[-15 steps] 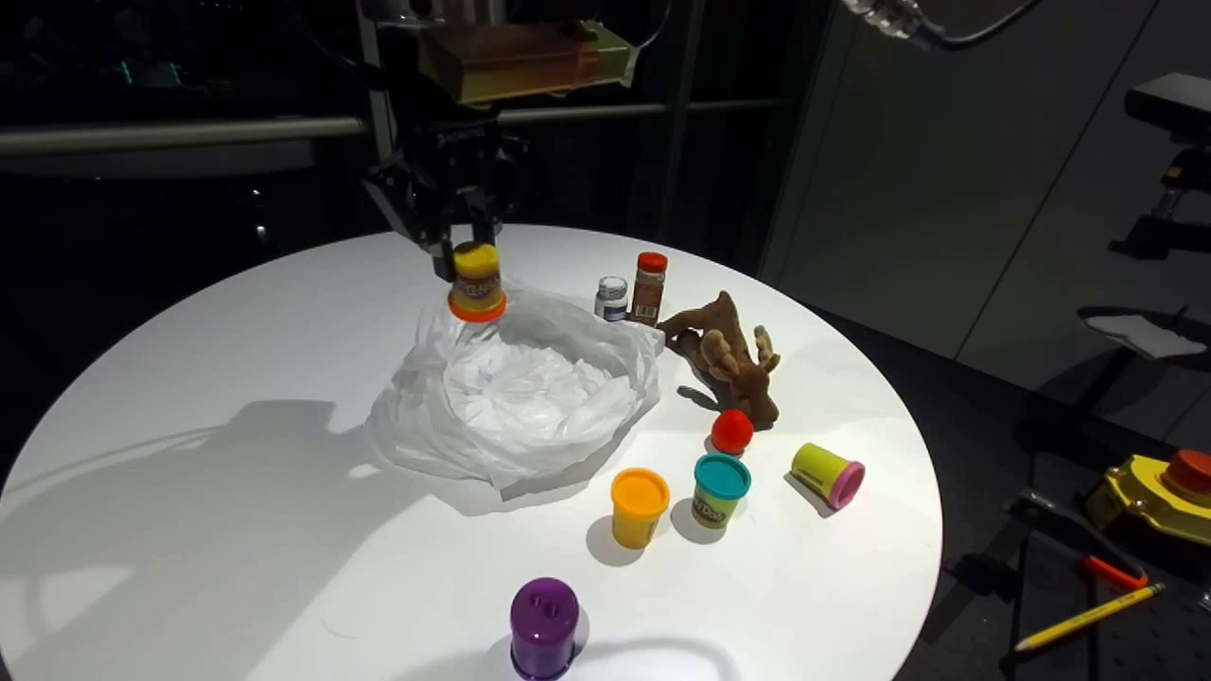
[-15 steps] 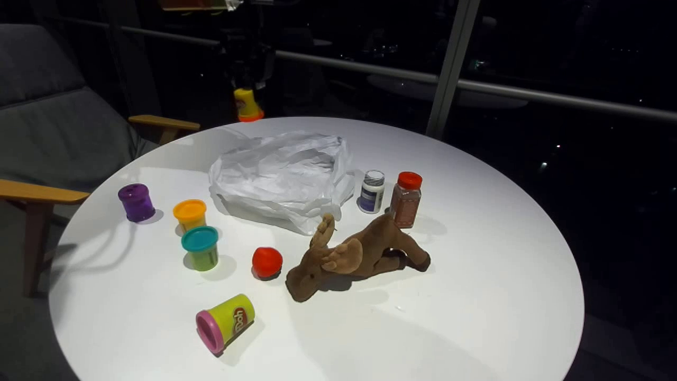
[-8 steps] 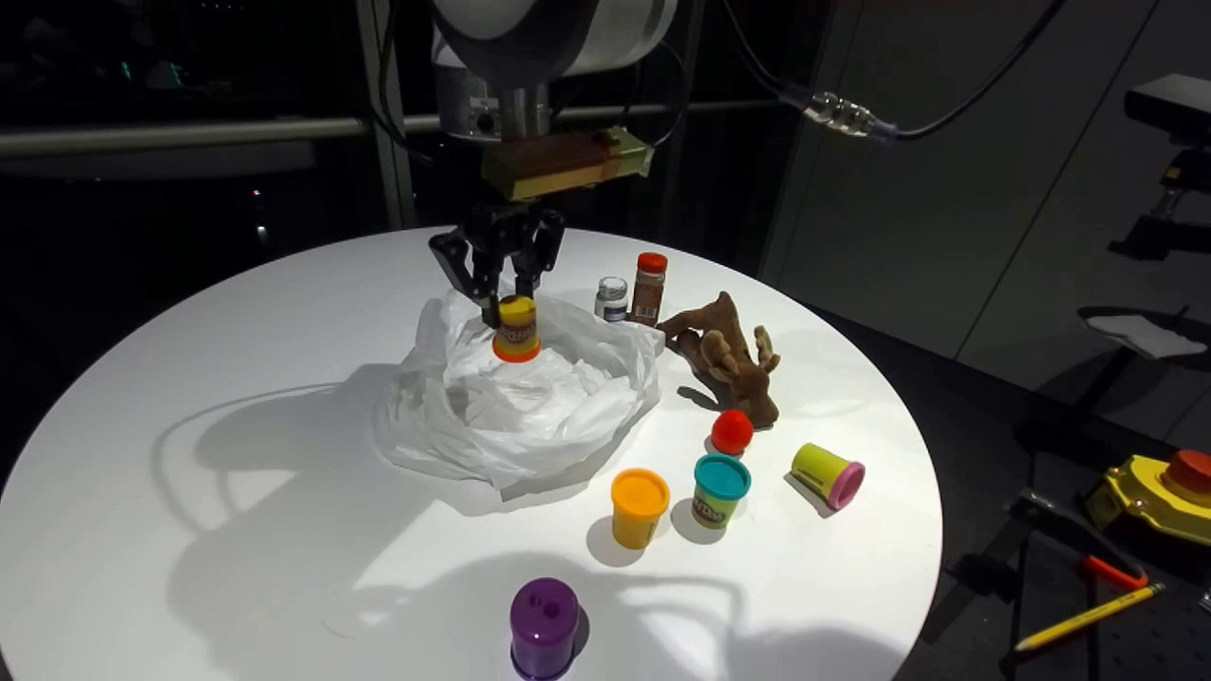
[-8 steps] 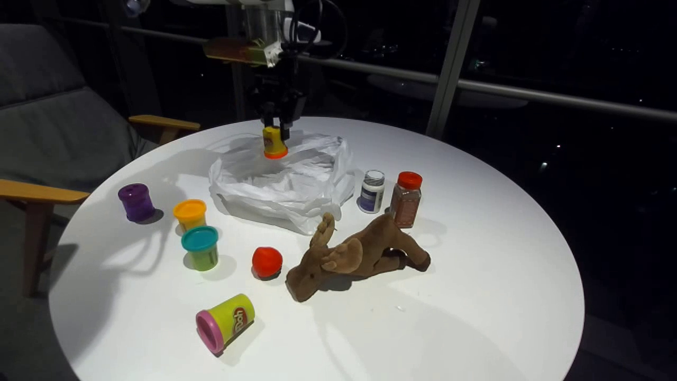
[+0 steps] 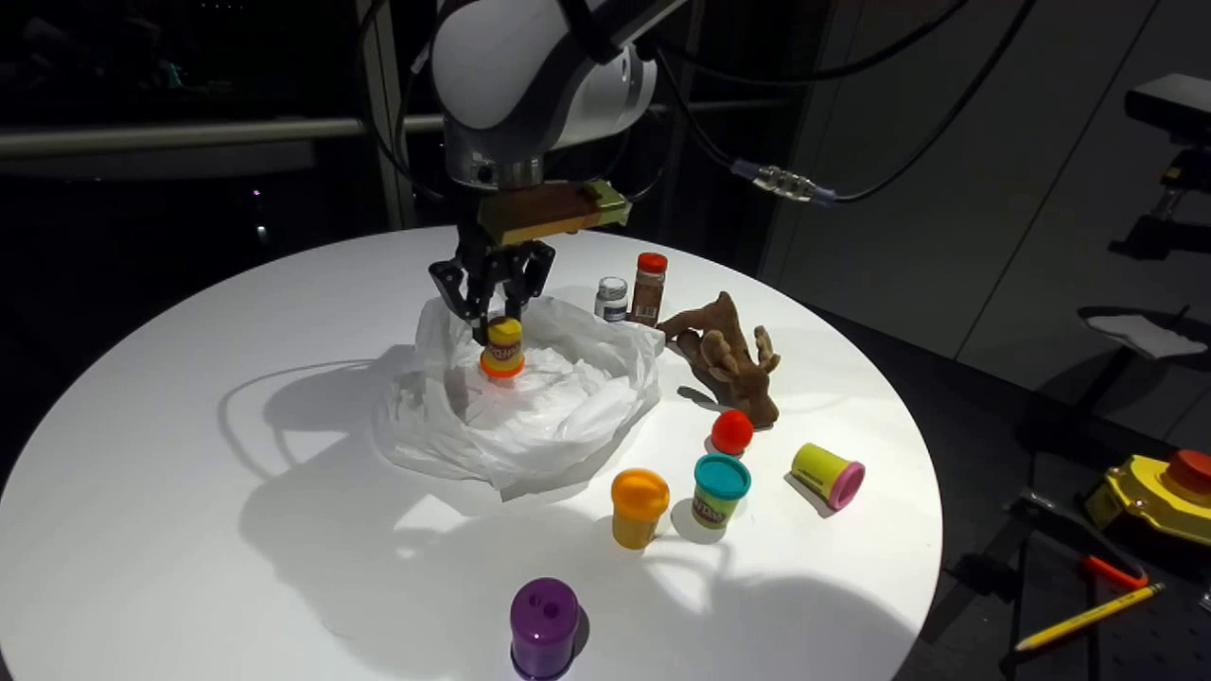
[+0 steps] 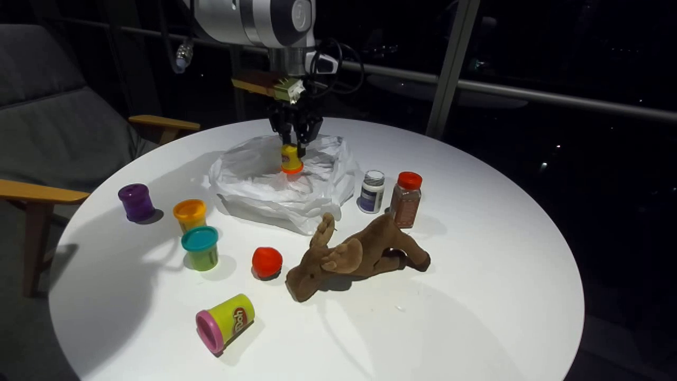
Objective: Put the objects on the table in the plastic bag
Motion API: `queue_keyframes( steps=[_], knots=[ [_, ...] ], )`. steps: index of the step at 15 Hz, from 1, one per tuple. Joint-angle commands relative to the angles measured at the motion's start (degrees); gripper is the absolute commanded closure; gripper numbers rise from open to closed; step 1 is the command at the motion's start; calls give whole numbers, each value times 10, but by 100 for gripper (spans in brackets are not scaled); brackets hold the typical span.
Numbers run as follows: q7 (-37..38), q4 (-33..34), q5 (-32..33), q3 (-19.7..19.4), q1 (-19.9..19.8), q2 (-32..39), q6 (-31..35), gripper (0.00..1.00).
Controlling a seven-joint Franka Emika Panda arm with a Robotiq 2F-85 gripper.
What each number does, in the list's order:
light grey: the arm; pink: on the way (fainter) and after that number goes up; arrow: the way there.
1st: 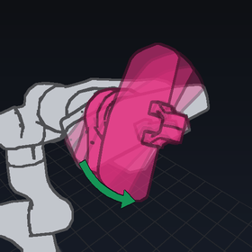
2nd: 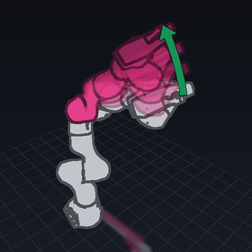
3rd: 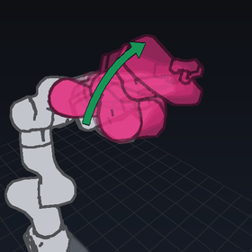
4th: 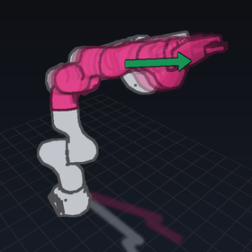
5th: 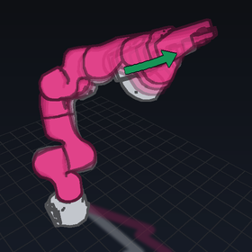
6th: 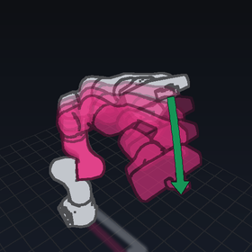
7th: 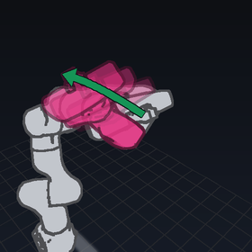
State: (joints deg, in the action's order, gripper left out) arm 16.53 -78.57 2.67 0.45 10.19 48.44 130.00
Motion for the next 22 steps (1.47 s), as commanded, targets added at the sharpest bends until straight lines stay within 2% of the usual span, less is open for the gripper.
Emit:
queue_keyframes(
  steps=[1,4,5,11,15,19,22],
  knots=[
    [-8,61,-12,1,-5,34,-3,29],
    [0,29,-6,-2,5,-4,1,5],
    [-1,17,-3,-1,8,-17,3,1],
    [4,-131,-14,36,44,-151,15,0],
    [25,-246,-29,67,68,-210,24,0],
    [53,-332,-46,83,87,-223,49,0],
    [46,-367,-50,90,94,-209,83,0]
  ],
)
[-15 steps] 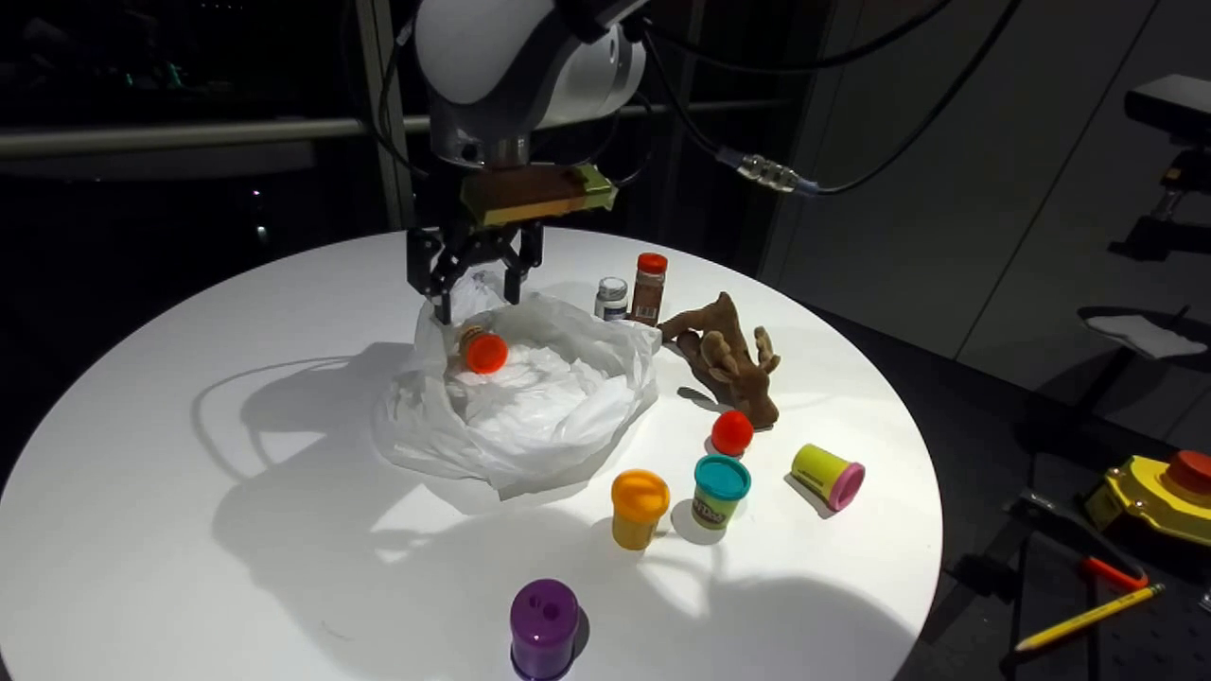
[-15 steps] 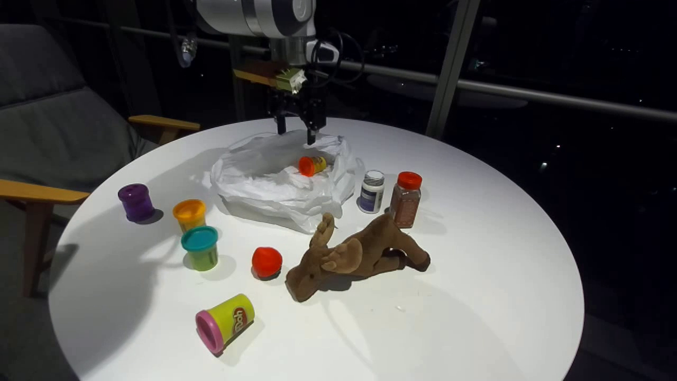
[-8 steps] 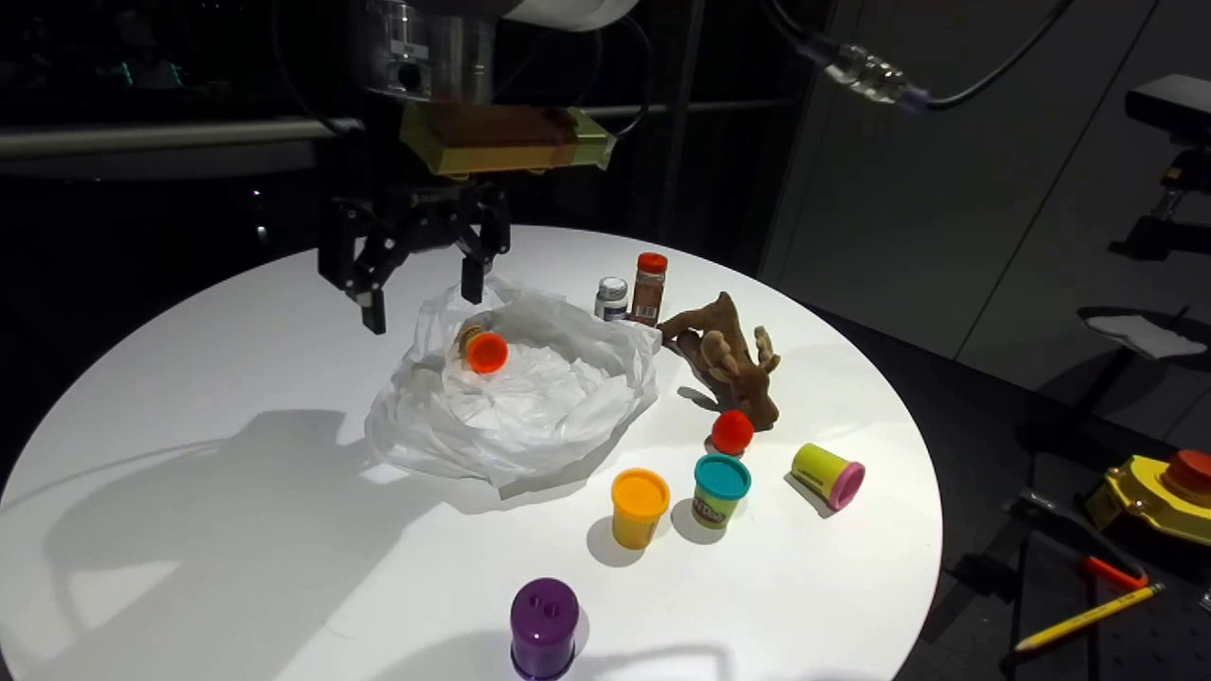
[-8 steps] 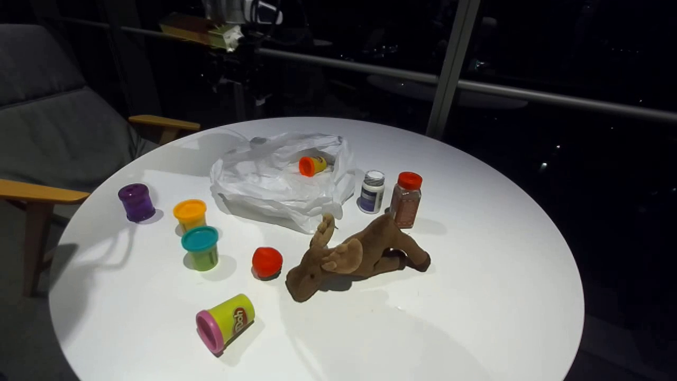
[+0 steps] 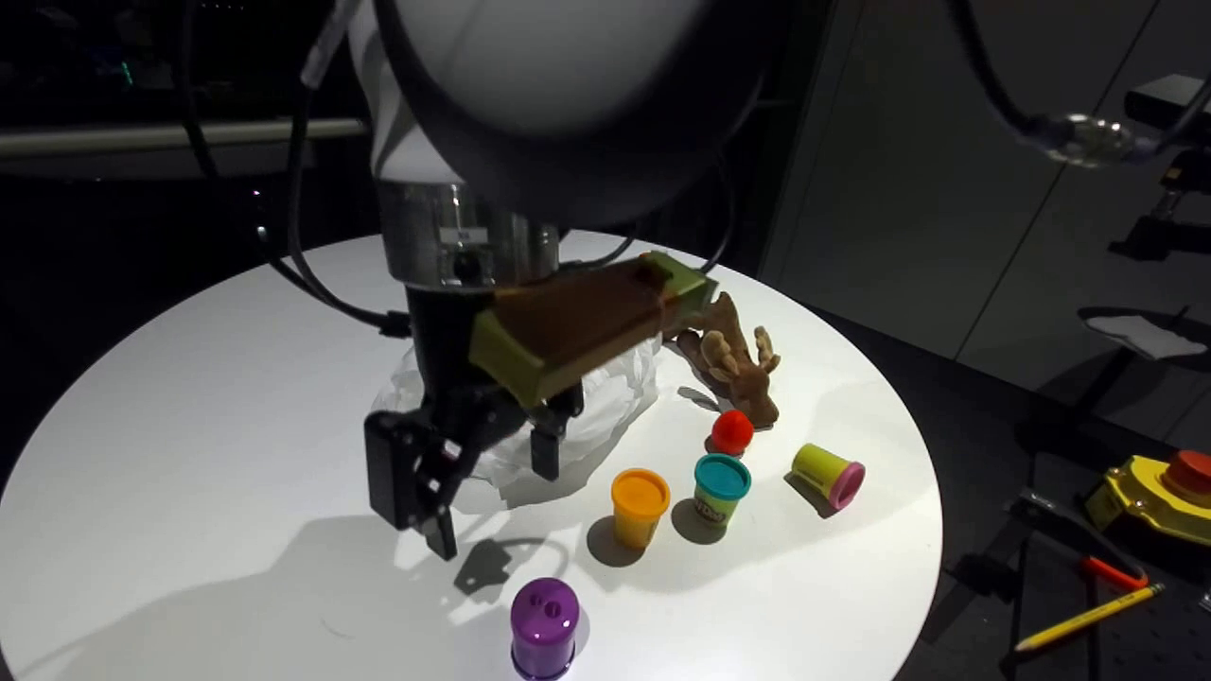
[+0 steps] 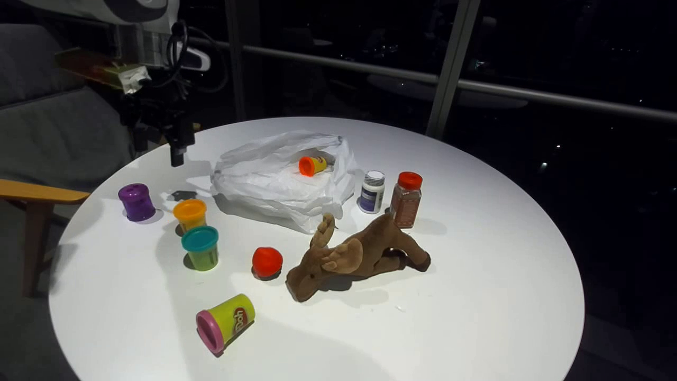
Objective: Put the objects on the table in the plastic bag
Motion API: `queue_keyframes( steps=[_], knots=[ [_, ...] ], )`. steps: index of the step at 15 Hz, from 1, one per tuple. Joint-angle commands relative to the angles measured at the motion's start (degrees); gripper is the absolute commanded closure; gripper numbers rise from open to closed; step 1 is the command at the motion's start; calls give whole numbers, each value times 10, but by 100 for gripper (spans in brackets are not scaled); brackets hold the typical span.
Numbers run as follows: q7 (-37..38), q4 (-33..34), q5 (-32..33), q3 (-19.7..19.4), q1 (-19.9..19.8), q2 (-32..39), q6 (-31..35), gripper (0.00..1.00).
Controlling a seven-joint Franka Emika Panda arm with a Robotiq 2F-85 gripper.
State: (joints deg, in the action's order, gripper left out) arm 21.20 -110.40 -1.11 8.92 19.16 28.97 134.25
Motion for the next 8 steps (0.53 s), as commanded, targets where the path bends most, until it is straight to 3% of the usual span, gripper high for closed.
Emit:
queue_keyframes(
  steps=[1,8],
  knots=[
    [-1,-57,-9,5,7,-12,48,0],
    [-17,-85,-15,17,10,-7,55,0]
  ],
)
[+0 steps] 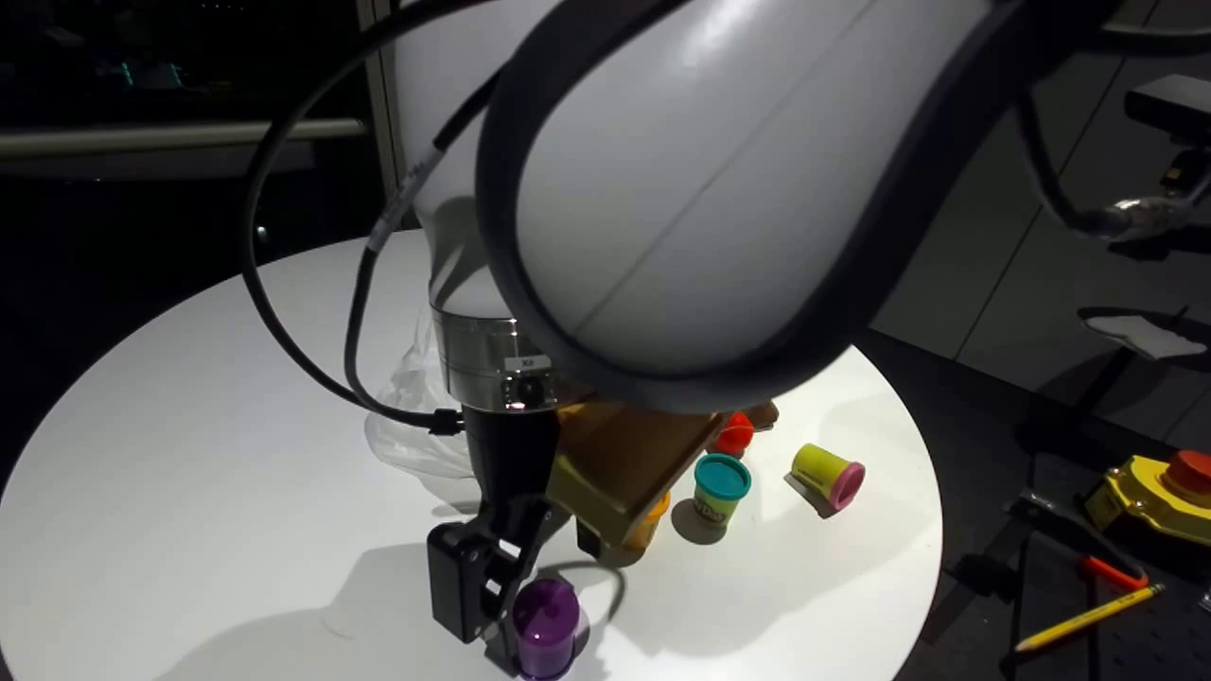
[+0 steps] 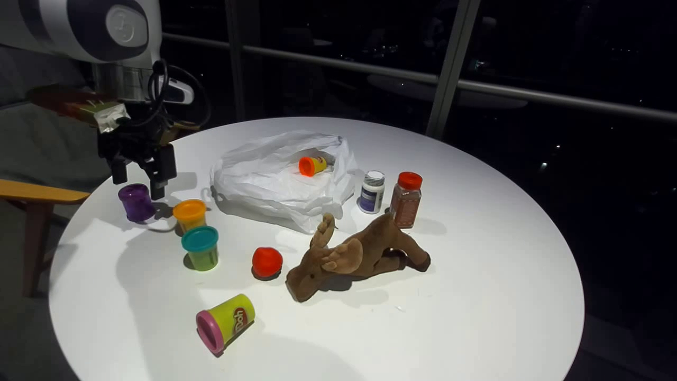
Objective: Put the objects on the table in the plastic bag
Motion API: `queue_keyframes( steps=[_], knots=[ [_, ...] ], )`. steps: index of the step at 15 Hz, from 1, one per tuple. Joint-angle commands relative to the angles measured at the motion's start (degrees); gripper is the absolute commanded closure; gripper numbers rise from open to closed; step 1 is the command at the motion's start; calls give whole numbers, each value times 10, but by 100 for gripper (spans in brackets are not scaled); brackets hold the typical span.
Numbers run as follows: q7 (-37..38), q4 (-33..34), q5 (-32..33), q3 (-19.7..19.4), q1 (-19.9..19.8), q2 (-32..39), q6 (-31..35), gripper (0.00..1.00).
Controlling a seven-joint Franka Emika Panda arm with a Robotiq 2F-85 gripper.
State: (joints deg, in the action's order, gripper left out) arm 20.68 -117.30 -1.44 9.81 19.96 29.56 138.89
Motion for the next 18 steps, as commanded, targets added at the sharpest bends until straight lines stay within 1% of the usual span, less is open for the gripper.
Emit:
queue_keyframes(
  steps=[1,4,5,6,10,12,13,15,18],
  knots=[
    [-8,-18,-9,8,4,-13,7,0],
    [-7,-19,4,5,11,-8,15,0],
    [-2,-21,11,1,16,-8,17,25],
    [5,-19,21,-6,22,-6,19,26],
    [19,-18,79,-32,43,-4,39,58],
    [32,-18,103,-42,54,-4,43,72],
    [26,-20,98,-36,50,-7,43,74],
    [16,-25,81,-25,42,-23,35,74],
    [25,-31,83,-26,42,-70,9,74]
  ],
)
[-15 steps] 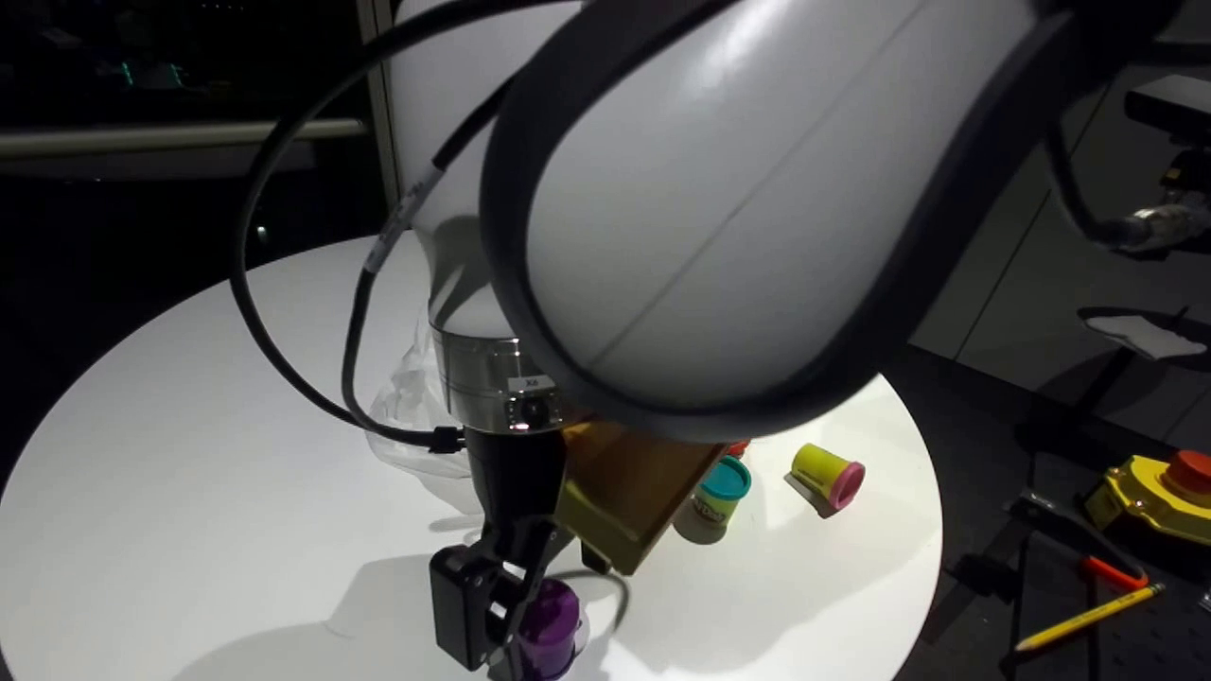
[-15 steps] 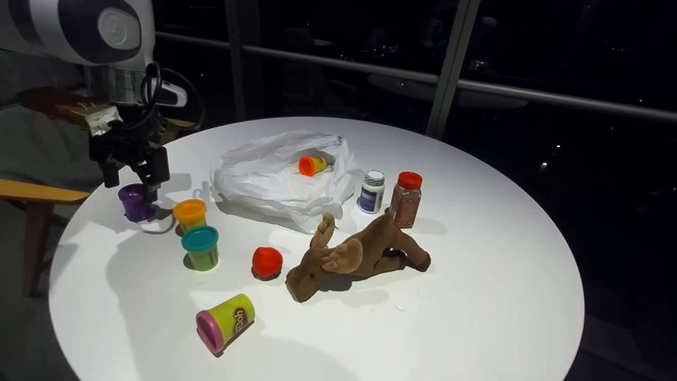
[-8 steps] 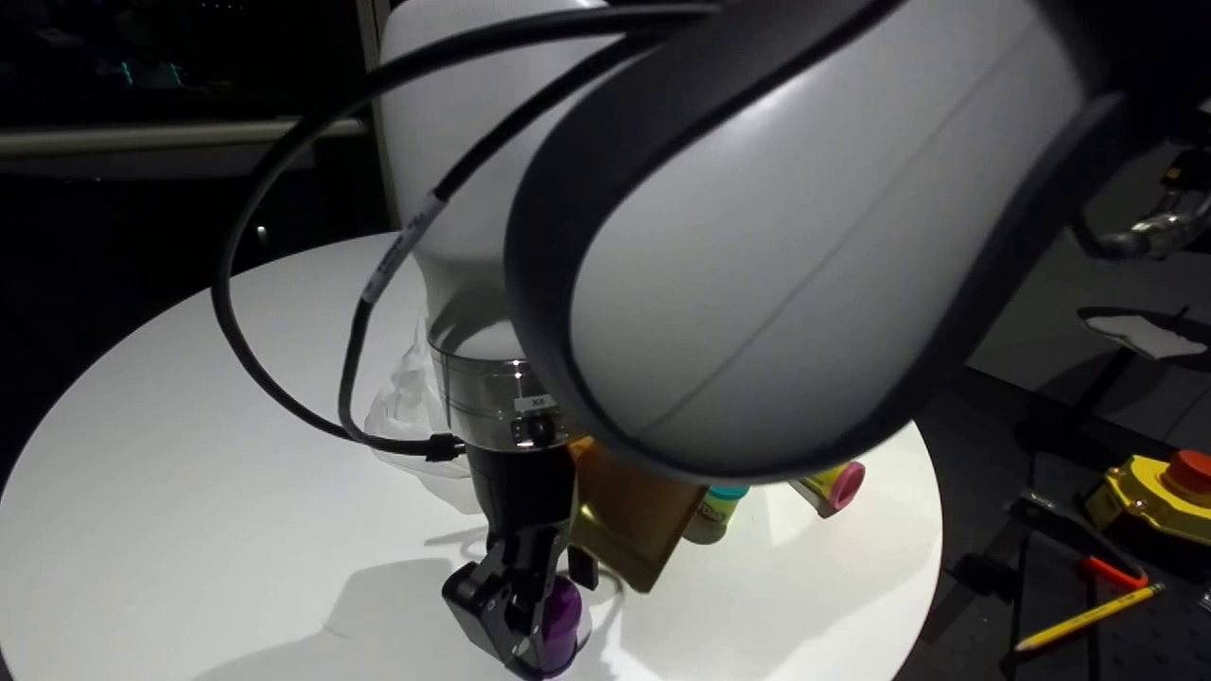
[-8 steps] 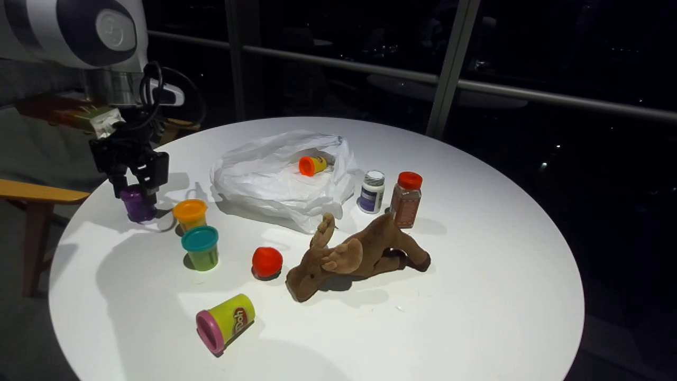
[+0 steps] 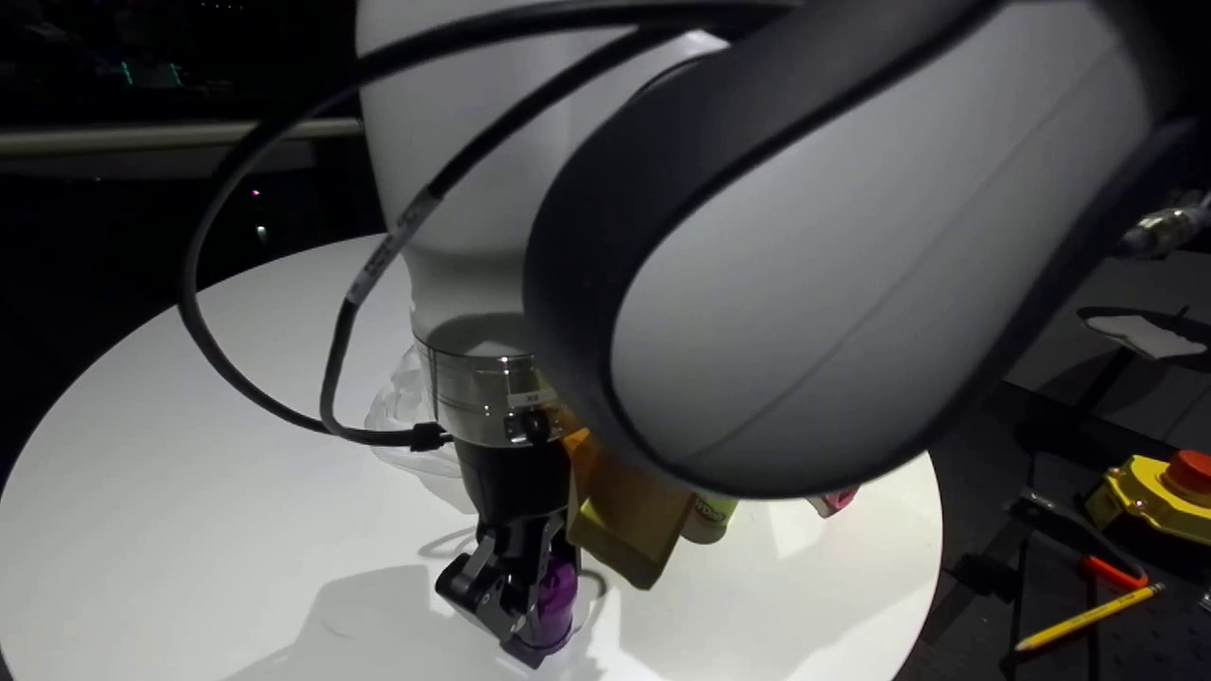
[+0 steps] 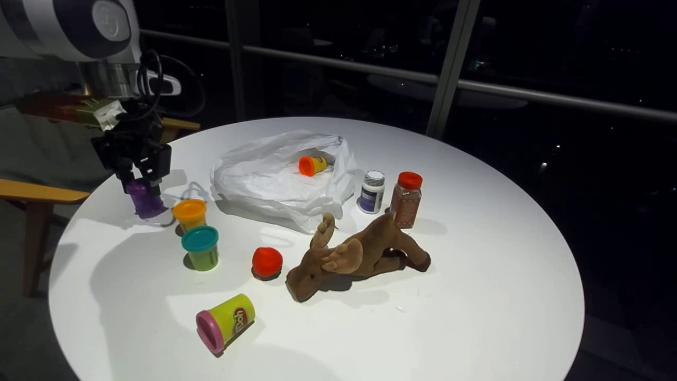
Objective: Put the objects on the table in the plastic bag
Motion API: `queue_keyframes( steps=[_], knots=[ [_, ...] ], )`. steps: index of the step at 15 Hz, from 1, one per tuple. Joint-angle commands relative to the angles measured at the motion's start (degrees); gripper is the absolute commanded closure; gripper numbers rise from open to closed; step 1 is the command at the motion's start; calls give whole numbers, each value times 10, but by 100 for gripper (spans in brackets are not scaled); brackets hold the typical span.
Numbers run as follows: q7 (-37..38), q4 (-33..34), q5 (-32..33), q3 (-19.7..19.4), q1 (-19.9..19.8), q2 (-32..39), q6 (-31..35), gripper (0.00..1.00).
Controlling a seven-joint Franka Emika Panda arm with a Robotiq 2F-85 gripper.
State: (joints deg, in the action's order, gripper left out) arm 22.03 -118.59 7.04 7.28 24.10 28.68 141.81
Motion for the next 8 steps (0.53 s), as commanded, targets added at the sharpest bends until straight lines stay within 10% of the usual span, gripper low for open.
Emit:
queue_keyframes(
  steps=[1,8],
  knots=[
    [23,-16,7,-9,2,-81,-27,74],
    [-3,67,9,-27,-57,-101,-56,74]
  ],
)
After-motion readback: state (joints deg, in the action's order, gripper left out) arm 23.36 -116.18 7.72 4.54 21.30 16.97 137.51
